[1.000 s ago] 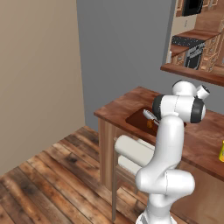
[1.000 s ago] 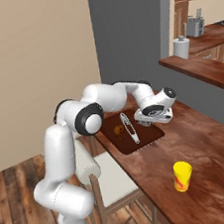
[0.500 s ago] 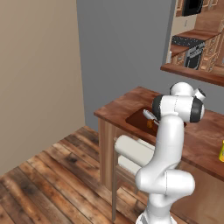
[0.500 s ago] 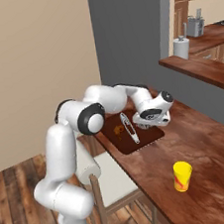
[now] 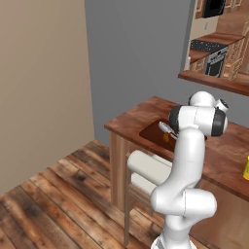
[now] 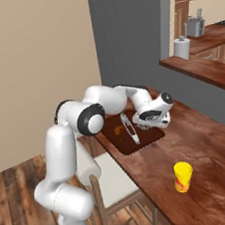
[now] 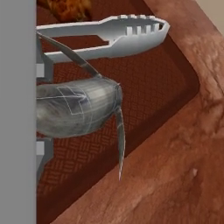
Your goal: Gather the avocado and tomato from the fridge and place them on a tray on the dining counter. Then gather the fish and chicken drumstick from the fridge and place them on the other tray.
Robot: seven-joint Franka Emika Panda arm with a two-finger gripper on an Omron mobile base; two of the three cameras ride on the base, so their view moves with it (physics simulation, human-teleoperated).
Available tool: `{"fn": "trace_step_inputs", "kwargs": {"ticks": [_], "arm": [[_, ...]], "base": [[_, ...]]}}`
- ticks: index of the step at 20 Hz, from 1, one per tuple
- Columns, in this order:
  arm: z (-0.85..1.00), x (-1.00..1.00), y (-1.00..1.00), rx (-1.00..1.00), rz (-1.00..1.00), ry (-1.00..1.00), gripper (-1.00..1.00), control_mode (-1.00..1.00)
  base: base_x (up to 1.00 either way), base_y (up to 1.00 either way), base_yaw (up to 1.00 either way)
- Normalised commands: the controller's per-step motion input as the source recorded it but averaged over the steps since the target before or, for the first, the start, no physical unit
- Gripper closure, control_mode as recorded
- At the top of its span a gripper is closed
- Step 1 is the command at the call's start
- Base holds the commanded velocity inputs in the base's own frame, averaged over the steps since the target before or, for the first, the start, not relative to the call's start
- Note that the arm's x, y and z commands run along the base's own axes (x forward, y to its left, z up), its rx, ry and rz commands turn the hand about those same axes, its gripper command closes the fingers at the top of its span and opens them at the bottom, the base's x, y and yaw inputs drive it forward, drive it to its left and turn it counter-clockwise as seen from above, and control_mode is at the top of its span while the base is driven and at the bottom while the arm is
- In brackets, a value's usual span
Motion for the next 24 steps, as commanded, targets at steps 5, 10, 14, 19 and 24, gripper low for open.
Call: {"fn": "trace_step_inputs", "kwargs": {"ticks": [5, 10, 14, 19, 24], "arm": [[-0.16, 0.00, 0.51, 0.00, -0.17, 0.00, 1.00, -1.00], [-0.23, 0.04, 0.40, 0.00, -0.14, 0.00, -1.00, -1.00], [-0.02, -0.06, 0.72, 0.00, -0.17, 0.00, -1.00, -1.00], [0.06, 0.00, 0.24, 0.00, -0.12, 0.00, -1.00, -1.00], [0.29, 0.00, -0.34, 0.12, 0.00, 0.00, -1.00, -1.00]], "base": [[0.00, 0.00, 0.00], [0.00, 0.00, 0.00], [0.00, 0.00, 0.00], [0.00, 0.00, 0.00], [0.00, 0.00, 0.00]]}}
